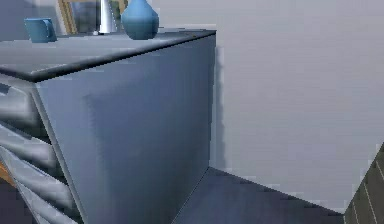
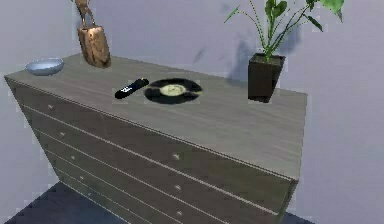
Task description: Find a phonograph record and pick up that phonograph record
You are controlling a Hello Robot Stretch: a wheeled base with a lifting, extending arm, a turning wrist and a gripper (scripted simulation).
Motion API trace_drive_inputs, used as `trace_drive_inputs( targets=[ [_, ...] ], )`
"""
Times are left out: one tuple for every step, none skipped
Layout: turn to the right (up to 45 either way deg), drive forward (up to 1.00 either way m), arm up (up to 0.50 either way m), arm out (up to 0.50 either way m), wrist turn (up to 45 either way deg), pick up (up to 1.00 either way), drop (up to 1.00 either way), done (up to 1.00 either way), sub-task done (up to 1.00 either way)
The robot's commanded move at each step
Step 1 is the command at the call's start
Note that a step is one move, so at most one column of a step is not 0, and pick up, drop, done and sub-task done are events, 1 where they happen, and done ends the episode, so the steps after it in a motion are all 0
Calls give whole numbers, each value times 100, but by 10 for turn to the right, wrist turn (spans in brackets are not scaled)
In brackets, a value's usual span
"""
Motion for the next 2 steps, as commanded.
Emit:
trace_drive_inputs(
  targets=[
    [0, 0, 50, 0, 0, 0, 0, 0, 0],
    [0, 0, 38, 0, 0, 0, 0, 0, 0]
  ],
)
